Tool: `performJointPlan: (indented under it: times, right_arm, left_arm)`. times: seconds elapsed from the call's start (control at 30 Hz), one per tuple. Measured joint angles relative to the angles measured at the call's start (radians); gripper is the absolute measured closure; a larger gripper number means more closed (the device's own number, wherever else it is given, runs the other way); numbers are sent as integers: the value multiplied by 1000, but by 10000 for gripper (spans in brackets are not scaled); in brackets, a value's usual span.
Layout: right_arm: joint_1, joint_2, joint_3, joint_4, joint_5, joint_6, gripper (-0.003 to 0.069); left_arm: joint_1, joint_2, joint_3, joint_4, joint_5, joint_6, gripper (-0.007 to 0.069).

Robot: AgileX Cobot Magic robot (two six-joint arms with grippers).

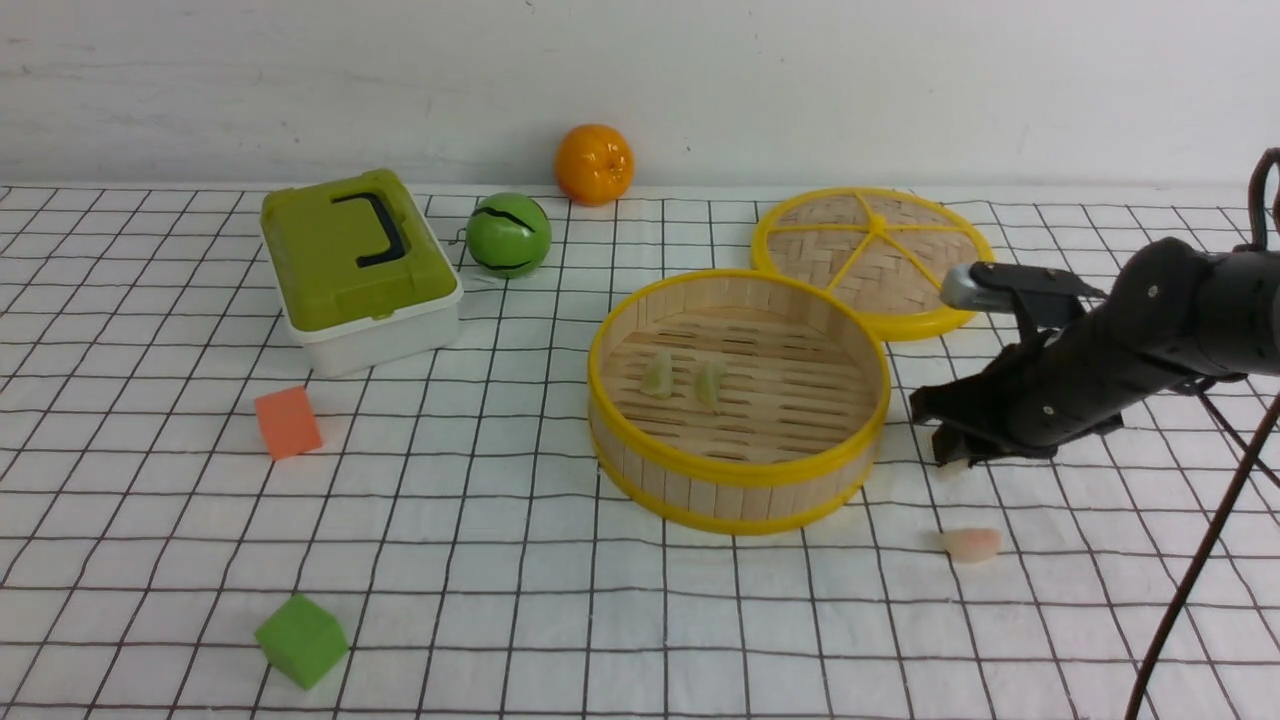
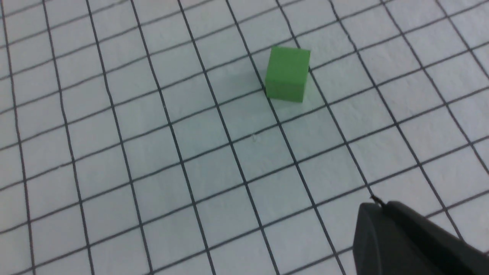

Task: Put the dumplings into the steamer on the table with the white tablecloth.
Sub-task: 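Reach for and grasp a dumpling lying on the table beside the steamer, then place the dumpling in the bamboo steamer basket with the right gripper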

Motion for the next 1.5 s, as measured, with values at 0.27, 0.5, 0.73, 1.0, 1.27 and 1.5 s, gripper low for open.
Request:
performJointPlan:
  times: [0.27,0.5,0.73,1.0,1.27,1.5]
  right_arm:
    - [0,-62,-8,-54,20,-37,496]
    - [43,-158,-137,-3,25,-3,496]
    - [196,-56,-167,64,-47,-30,496]
    - [209,78,-167,195,-100,-30,496]
    - [209,66,-167,218,-84,-32,340]
    - [160,-150,-166,135,135,-77,258]
  left_arm:
    - [0,-208,156,33,-170,-2,636]
    - [0,-286,182,107,-207,-4,636]
    - [0,-286,182,115,-208,-4,636]
    - [0,-286,182,116,-208,-49,633]
    - [0,-286,182,116,-207,-53,629]
    - [0,-286,182,116,-200,-54,624]
